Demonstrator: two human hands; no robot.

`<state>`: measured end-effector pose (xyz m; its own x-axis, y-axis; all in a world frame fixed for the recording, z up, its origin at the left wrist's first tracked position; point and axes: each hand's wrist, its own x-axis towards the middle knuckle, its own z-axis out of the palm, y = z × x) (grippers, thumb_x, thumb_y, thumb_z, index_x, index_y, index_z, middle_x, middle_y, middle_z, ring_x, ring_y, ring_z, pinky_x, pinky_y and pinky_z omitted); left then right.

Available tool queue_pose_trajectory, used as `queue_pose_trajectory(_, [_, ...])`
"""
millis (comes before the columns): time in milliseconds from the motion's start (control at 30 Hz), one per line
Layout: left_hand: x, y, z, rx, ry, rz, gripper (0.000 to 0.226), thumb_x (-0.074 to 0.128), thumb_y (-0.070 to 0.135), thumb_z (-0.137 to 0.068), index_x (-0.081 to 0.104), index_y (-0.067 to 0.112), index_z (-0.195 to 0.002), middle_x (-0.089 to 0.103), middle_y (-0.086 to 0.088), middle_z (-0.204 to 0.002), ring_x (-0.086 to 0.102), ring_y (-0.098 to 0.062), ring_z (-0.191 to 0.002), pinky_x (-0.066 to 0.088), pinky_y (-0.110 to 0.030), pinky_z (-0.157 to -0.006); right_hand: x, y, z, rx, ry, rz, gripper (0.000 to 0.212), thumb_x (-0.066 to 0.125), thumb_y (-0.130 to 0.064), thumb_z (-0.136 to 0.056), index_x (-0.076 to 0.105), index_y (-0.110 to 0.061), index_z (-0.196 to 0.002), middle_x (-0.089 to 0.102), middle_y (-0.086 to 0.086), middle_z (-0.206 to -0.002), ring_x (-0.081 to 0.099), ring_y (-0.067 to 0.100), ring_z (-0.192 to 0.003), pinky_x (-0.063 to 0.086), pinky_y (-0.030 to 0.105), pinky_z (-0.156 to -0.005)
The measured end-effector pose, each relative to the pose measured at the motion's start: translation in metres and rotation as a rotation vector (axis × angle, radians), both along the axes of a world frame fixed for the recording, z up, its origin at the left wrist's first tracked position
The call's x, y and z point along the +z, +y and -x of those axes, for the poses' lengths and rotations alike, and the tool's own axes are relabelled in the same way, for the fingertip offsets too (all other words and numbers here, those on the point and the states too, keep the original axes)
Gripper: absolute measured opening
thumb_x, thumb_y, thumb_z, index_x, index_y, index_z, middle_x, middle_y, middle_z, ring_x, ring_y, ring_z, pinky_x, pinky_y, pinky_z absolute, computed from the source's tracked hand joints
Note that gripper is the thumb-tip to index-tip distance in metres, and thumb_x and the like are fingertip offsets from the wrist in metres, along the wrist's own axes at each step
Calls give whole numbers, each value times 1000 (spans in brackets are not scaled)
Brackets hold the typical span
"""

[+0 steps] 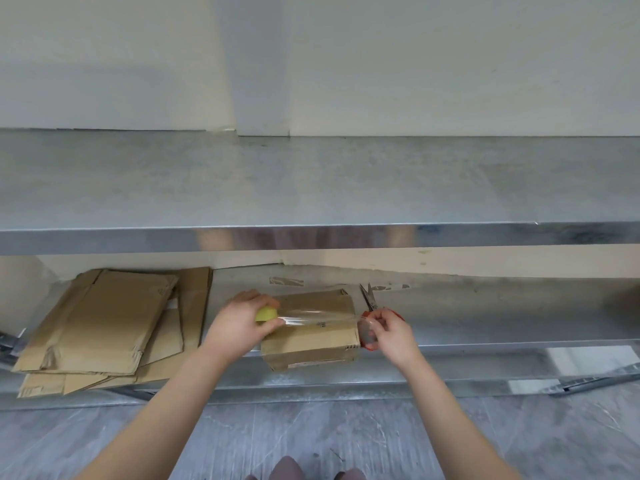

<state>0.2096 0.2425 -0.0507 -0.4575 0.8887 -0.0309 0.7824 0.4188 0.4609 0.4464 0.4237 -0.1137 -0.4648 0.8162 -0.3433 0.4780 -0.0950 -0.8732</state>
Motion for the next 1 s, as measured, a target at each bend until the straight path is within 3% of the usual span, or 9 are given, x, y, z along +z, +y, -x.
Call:
queue_pose_trajectory(133, [-1, 12, -9, -32, 62, -5, 34, 67, 52, -81, 68, 29, -106, 60, 10, -102, 54, -14, -100, 43, -27, -81, -7, 14, -7, 32, -127, -111, 7, 58, -13, -96, 63, -11, -91, 66, 10, -87, 67, 20, -74, 60, 34, -67])
queue_pose_trajectory(333, [-3, 14, -9, 15, 37, -28, 33, 70, 49, -80, 69, 29, -106, 57, 11, -97, 53, -13, -96, 42, -27, -79, -18, 7, 5, -45, -91, -94, 11, 58, -15, -96, 61, -15, -85, 63, 3, -80, 64, 14, -69, 55, 20, -53])
queue_pose_trajectory(467, [-5, 16, -8, 19, 47, -23, 33, 72, 48, -79, 69, 28, -105, 60, 10, -98, 53, -14, -98, 42, -27, -79, -26, 8, 14, -47, -158, -120, 13, 56, -21, -97, 65, -11, -96, 68, 4, -87, 63, 23, -82, 51, 33, -73])
queue_pose_trajectory(633, [-8, 20, -9, 16, 75, -24, 32, 72, 48, -79, 70, 28, -104, 60, 10, -96, 53, -16, -97, 41, -28, -80, -32, 0, 23, -89, -115, -74, 5, 62, -22, -93, 60, -23, -89, 65, -9, -79, 62, 15, -79, 41, 17, -61])
queue_pose_trajectory(733, [-9, 19, -8, 29, 89, -38, 30, 75, 46, -77, 72, 27, -100, 60, 9, -94, 55, -18, -94, 44, -32, -83, -30, -2, 23, -157, -68, -132, 15, 73, -20, -84, 60, -22, -92, 66, -9, -78, 64, 7, -74, 41, 9, -57])
queue_pose_trajectory(833, [-9, 19, -6, 37, 100, -49, 28, 77, 44, -76, 73, 26, -97, 61, 10, -92, 56, -17, -91, 44, -32, -81, -29, -3, 16, -81, -110, -252, 9, 72, -13, -82, 70, -19, -88, 69, -4, -82, 65, 10, -78, 52, 23, -68])
queue_pose_trajectory(933, [-10, 15, -2, 41, 89, -53, 27, 76, 44, -77, 72, 27, -98, 60, 11, -93, 55, -15, -91, 44, -31, -81, -26, -12, 9, 19, -52, -149, 29, 59, -1, -89, 70, -24, -102, 71, -10, -92, 66, 5, -88, 56, 32, -85])
queue_pose_trajectory(1000, [-10, 13, 1, 45, 80, -53, 27, 75, 44, -77, 72, 28, -98, 59, 12, -94, 55, -15, -93, 43, -31, -83, -22, -18, 6, 53, 35, -81, 38, 54, -5, -94, 63, -38, -109, 69, -17, -102, 64, -1, -98, 54, 31, -92])
